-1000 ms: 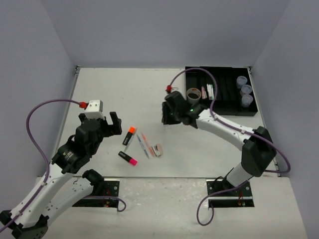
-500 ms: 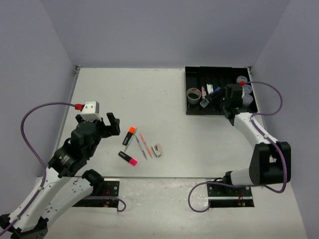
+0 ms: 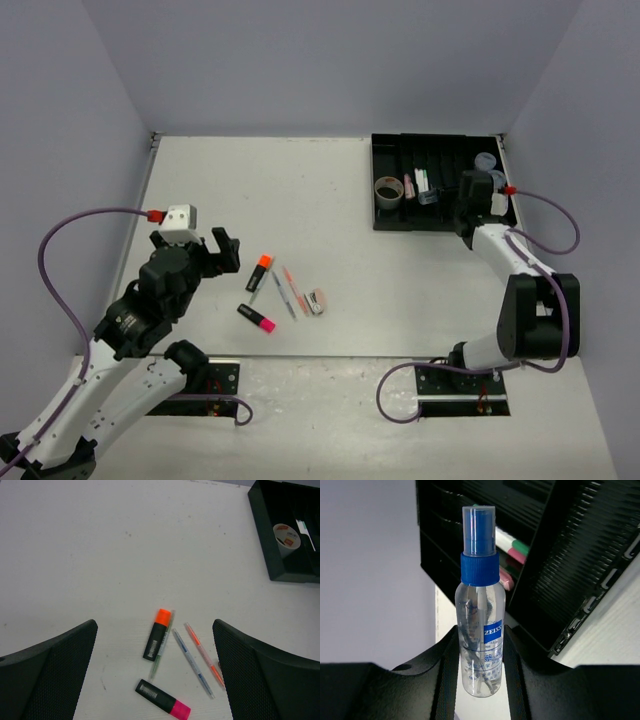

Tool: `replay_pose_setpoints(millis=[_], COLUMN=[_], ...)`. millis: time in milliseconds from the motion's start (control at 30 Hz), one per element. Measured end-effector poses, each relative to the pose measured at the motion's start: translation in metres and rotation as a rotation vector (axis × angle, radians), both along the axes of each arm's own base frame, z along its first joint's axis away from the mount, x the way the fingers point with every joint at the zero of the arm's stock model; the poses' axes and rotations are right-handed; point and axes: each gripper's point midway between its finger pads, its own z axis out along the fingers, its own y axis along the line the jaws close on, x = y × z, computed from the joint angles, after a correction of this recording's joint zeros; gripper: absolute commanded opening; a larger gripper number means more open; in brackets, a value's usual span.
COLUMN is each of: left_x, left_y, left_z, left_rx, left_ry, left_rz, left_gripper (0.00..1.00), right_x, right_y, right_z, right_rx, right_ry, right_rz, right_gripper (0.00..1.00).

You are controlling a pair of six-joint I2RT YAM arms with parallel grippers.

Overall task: Sort the stationery into containers
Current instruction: Place the stationery in the storage box.

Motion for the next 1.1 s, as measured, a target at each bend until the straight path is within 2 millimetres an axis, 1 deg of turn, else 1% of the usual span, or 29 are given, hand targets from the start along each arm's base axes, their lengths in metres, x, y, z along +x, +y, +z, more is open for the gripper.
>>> replay_pose_setpoints(millis=[233,300,400,500,533,567,633,667,733,767,967,1100], left_x=[0.0,0.0,0.0,0.0,0.0,0.0,0.0,0.0,0.0,0.0,0.0,0.0], left_y=[0.0,0.0,0.0,0.0,0.0,0.0,0.0,0.0,0.0,0.0,0.0,0.0], left_z=[0.001,0.001,0.001,0.001,0.001,0.001,0.001,0.001,0.001,0.001,0.001,0.0], left_rx=[-0.002,-0.002,-0.002,-0.002,-0.002,-0.002,-0.002,-0.002,-0.002,-0.002,-0.002,-0.001], left_ry=[-0.003,-0.003,-0.003,-0.003,-0.003,-0.003,-0.003,-0.003,-0.003,-0.003,-0.003,-0.001], left_rz=[-0.001,-0.001,-0.001,-0.001,-0.001,-0.001,-0.001,-0.001,-0.001,-0.001,-0.001,-0.001], left_gripper=[1.0,1.0,1.0,1.0,1.0,1.0,1.0,1.0,1.0,1.0,1.0,1.0], right_x=[0.002,0.0,-0.001,0.0,0.0,0.001,0.001,0.002,0.003,0.004,0.008,0.009], right_y=[-0.011,-0.016,-0.021,-0.024,-0.025,-0.026,-0.027,-0.028,-0.028,-0.028,-0.026,-0.025], right_z=[-0.037,-0.045,-0.05,-0.062,-0.067,-0.072,-0.08,-0.082,-0.083,-0.083,-0.077,-0.067], right_rx=[0.004,0.004,0.003,0.0,-0.001,-0.003,-0.002,0.002,0.005,0.005,0.001,-0.013], right_ry=[0.117,0.141,0.155,0.184,0.198,0.21,0.231,0.235,0.235,0.233,0.208,0.184], right_rz=[-0.045,-0.058,-0.07,-0.073,-0.07,-0.069,-0.065,-0.06,-0.054,-0.051,-0.024,-0.004], right_gripper=[0.0,0.0,0.02,0.08,0.22,0.26,0.31,0.36,0.48,0.51,0.56,0.56])
